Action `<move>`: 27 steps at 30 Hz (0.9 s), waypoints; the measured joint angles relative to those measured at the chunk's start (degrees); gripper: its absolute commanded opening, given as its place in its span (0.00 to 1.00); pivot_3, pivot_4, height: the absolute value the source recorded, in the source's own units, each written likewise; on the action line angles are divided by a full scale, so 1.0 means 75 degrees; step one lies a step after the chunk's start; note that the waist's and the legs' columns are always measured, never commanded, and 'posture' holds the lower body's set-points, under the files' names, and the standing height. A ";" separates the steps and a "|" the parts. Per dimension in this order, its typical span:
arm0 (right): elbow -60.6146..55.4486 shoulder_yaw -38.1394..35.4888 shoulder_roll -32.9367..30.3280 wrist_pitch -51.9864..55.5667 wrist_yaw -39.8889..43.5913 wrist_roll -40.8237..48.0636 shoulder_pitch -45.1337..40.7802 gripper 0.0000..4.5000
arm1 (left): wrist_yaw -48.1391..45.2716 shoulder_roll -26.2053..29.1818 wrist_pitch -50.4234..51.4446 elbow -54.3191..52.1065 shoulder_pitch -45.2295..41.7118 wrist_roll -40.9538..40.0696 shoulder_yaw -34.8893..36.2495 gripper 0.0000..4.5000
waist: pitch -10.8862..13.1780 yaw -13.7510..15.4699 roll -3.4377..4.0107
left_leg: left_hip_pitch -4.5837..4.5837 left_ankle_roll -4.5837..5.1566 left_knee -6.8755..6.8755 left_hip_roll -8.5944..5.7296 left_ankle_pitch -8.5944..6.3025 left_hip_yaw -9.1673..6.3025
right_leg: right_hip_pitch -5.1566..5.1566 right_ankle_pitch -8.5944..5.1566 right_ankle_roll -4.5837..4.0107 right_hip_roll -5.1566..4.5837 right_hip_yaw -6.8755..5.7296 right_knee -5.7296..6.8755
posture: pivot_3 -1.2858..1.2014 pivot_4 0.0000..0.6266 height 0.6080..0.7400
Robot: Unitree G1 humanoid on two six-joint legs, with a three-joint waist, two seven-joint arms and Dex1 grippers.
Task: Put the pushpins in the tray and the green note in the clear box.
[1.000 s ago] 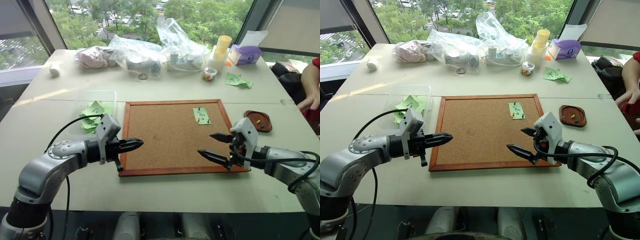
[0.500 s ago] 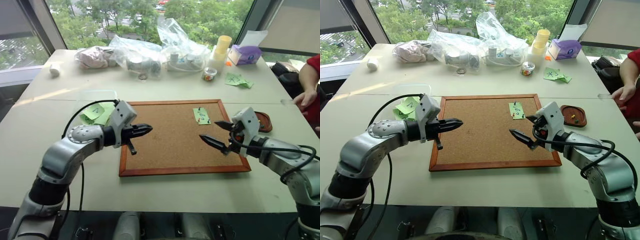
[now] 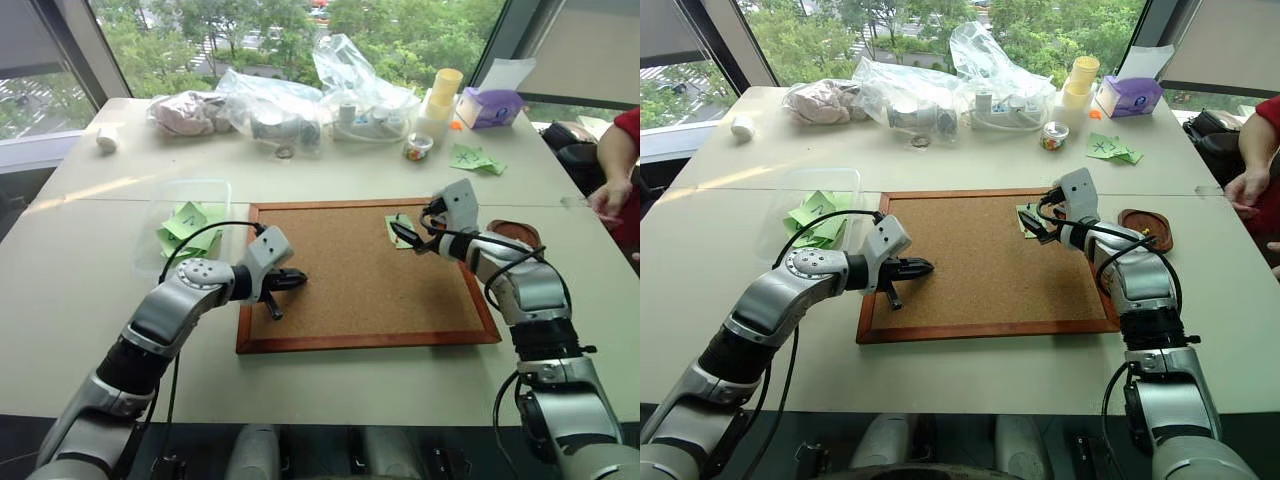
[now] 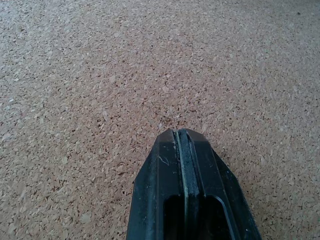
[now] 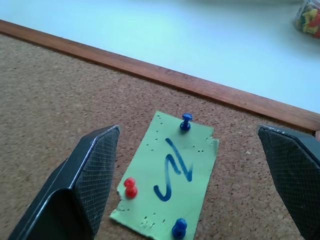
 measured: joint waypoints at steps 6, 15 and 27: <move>0.1498 0.0061 0.0351 -0.0682 0.0305 -0.0355 -0.0815 1.00 | 0.0051 -0.0074 0.0051 -0.0074 0.0072 0.0088 0.0047 0.00 | -0.0002 -0.0011 0.0003 | 0.0004 -0.0004 0.0001 0.0001 0.0002 0.0003 | 0.0001 0.0002 0.0003 -0.0002 0.0001 0.0008 | 0.52 0.24 0.96; 0.2920 0.0064 0.0602 -0.1180 0.0553 -0.0726 -0.1389 0.22 | 0.0180 -0.0185 0.0080 -0.0236 0.0233 0.0179 0.0125 0.00 | -0.0003 -0.0011 0.0005 | 0.0007 -0.0006 0.0002 -0.0001 0.0003 0.0003 | 0.0003 0.0002 0.0004 -0.0007 0.0000 0.0013 | 0.52 0.24 0.96; 0.2984 -0.0154 0.0682 -0.1457 0.0577 -0.0719 -0.1322 0.00 | 0.0159 -0.0103 0.0055 -0.0260 0.0211 0.0408 -0.0032 0.00 | -0.0004 -0.0011 0.0006 | 0.0009 -0.0008 0.0002 -0.0002 0.0004 0.0005 | 0.0005 0.0003 0.0005 -0.0010 -0.0001 0.0016 | 0.52 0.24 0.96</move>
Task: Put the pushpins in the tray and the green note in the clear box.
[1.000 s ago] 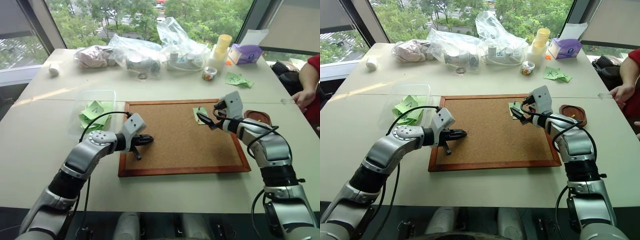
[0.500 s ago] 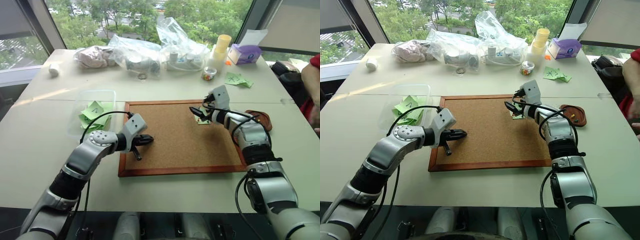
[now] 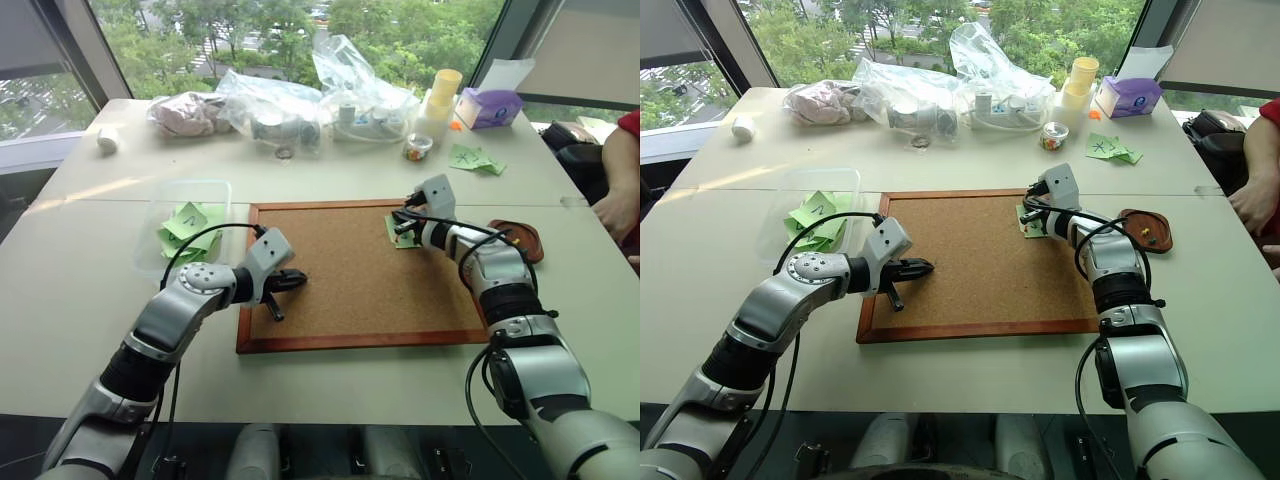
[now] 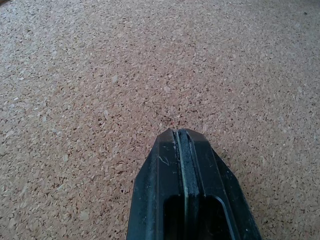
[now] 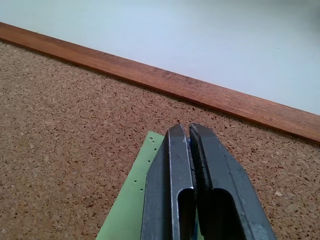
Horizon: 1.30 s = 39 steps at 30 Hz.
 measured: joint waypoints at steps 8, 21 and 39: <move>-0.0802 -0.0802 0.0069 -0.0384 -0.0527 0.0247 0.0268 0.00 | 0.0005 0.0094 0.0039 -0.0075 -0.0007 0.0226 -0.0149 0.00 | -0.0010 -0.0027 0.0019 | 0.0032 -0.0005 -0.0002 0.0004 0.0003 0.0001 | 0.0024 0.0000 0.0000 0.0002 0.0001 0.0008 | 0.52 0.24 0.96; -0.3314 -0.1924 -0.0711 0.0654 -0.1804 0.0305 0.2062 0.00 | 0.0014 -0.0073 0.0044 -0.0031 0.0029 0.0261 -0.0063 0.00 | -0.0016 0.0012 0.0028 | 0.0032 -0.0004 -0.0004 -0.0001 0.0002 -0.0005 | 0.0031 0.0000 0.0000 -0.0009 0.0000 0.0003 | 0.52 0.24 0.96; -0.3271 -0.2719 -0.0857 0.1778 -0.3260 0.0269 0.2677 0.49 | -0.0277 -0.0185 -0.0045 0.0399 -0.0232 0.0292 -0.0060 0.00 | -0.0040 0.0015 0.0068 | 0.0080 -0.0002 -0.0007 -0.0005 0.0001 0.0003 | 0.0073 -0.0001 -0.0002 0.0000 0.0019 -0.0003 | 0.52 0.24 0.96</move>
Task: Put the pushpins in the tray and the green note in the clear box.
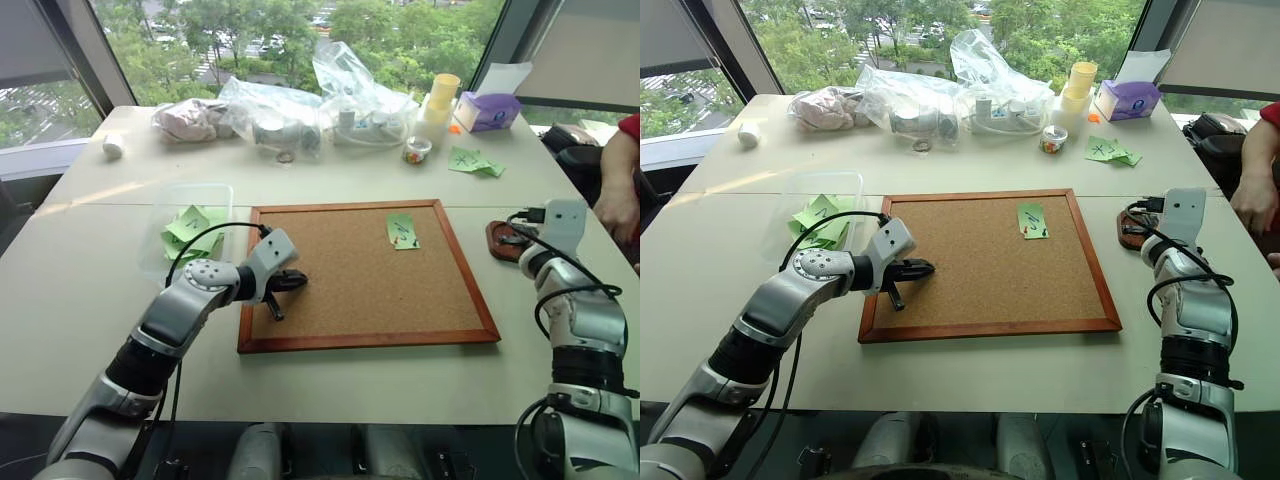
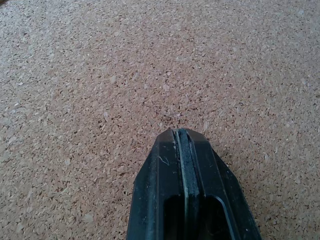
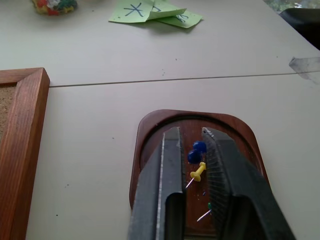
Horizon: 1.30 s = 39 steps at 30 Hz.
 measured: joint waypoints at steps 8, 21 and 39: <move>0.0074 -0.0270 0.0080 0.0216 -0.0179 0.0288 -0.0172 0.93 | -0.0054 -0.0048 -0.0103 0.0071 -0.0010 0.0055 -0.0006 0.00 | -0.0002 0.0019 0.0003 | -0.0001 0.0001 0.0000 -0.0002 0.0000 -0.0002 | 0.0002 0.0000 0.0000 -0.0003 0.0000 -0.0002 | 0.52 0.24 0.96; 0.0844 -0.0809 0.0219 0.0859 -0.0264 0.1020 -0.0614 0.93 | -0.0049 -0.0123 -0.0122 0.0090 0.0003 0.0125 0.0000 0.00 | -0.0005 0.0027 0.0008 | 0.0001 0.0005 0.0000 -0.0004 -0.0003 -0.0006 | 0.0010 0.0000 -0.0001 -0.0007 -0.0003 -0.0010 | 0.52 0.24 0.96; -0.2112 0.1371 0.0492 0.0031 0.2129 0.1282 0.0757 0.93 | -0.0034 -0.0166 -0.0131 0.0062 0.0067 0.0138 0.0061 0.00 | -0.0007 0.0021 0.0012 | 0.0000 0.0040 -0.0004 -0.0003 -0.0023 -0.0014 | 0.0014 -0.0001 -0.0001 -0.0009 -0.0009 -0.0015 | 0.52 0.24 0.96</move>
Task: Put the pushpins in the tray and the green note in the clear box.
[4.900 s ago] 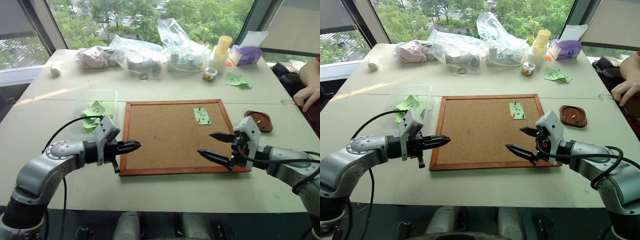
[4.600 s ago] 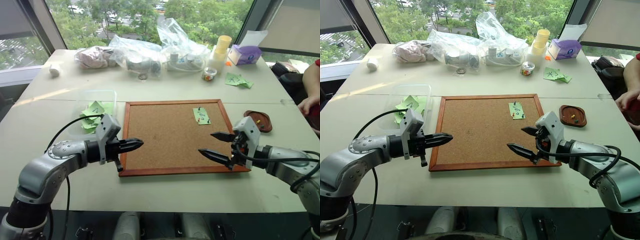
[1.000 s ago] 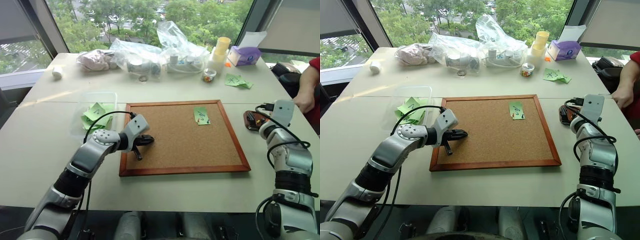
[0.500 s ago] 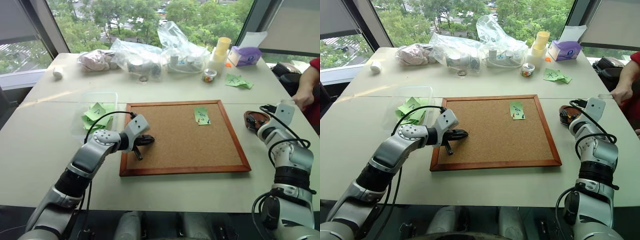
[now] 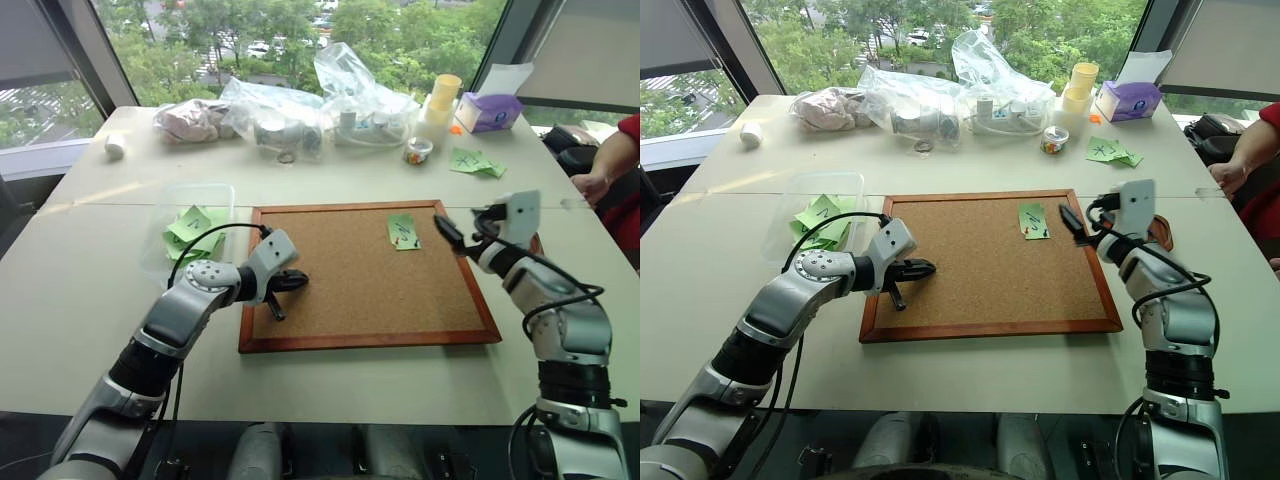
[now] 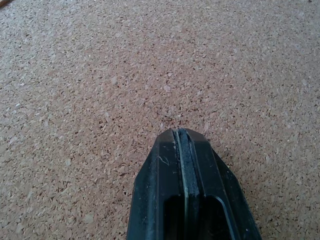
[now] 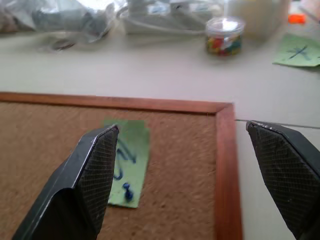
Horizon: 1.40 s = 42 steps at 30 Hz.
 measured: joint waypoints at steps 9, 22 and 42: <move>0.0190 0.0633 0.0127 -0.0214 0.0227 -0.0368 0.0165 0.93 | -0.0005 -0.0012 -0.0008 0.0007 -0.0004 0.0000 0.0001 0.00 | 0.0000 0.0007 0.0000 | -0.0004 -0.0001 0.0002 -0.0004 0.0000 -0.0001 | -0.0001 -0.0001 -0.0001 -0.0005 -0.0003 -0.0003 | 0.52 0.24 0.96; 0.0973 0.0627 0.0312 -0.0728 0.0278 -0.0715 0.0028 0.02 | 0.0009 -0.0015 0.0009 -0.0027 0.0029 0.0005 0.0001 0.00 | 0.0000 -0.0004 0.0000 | -0.0002 -0.0001 0.0001 -0.0002 0.0000 -0.0003 | 0.0000 -0.0001 -0.0001 -0.0004 -0.0006 -0.0004 | 0.52 0.24 0.96; 0.0498 -0.0043 0.0682 -0.1466 0.0057 -0.0339 0.0082 0.02 | 0.0001 -0.0037 0.0011 -0.0029 0.0026 0.0007 -0.0007 0.00 | 0.0001 0.0004 0.0000 | -0.0007 -0.0001 0.0001 -0.0003 0.0000 -0.0002 | -0.0002 -0.0001 -0.0001 -0.0011 -0.0007 -0.0008 | 0.52 0.24 0.96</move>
